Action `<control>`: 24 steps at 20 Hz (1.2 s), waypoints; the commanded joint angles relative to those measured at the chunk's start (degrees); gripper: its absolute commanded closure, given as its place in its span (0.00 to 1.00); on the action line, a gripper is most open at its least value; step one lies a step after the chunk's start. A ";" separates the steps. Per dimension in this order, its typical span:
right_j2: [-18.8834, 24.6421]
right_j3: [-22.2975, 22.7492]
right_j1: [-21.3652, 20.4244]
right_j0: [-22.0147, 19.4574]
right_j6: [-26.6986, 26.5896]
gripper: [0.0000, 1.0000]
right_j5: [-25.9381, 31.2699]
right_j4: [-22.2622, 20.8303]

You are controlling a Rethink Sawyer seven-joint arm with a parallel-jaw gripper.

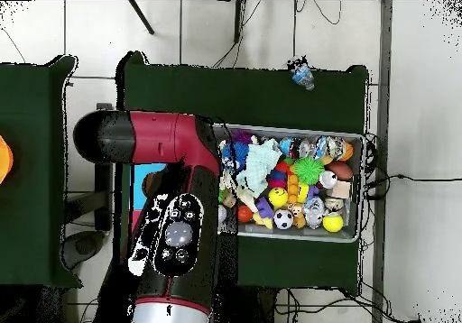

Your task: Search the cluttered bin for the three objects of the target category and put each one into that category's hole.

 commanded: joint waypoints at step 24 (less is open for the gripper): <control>2.03 3.34 0.97 2.59 10.60 1.00 3.71 0.43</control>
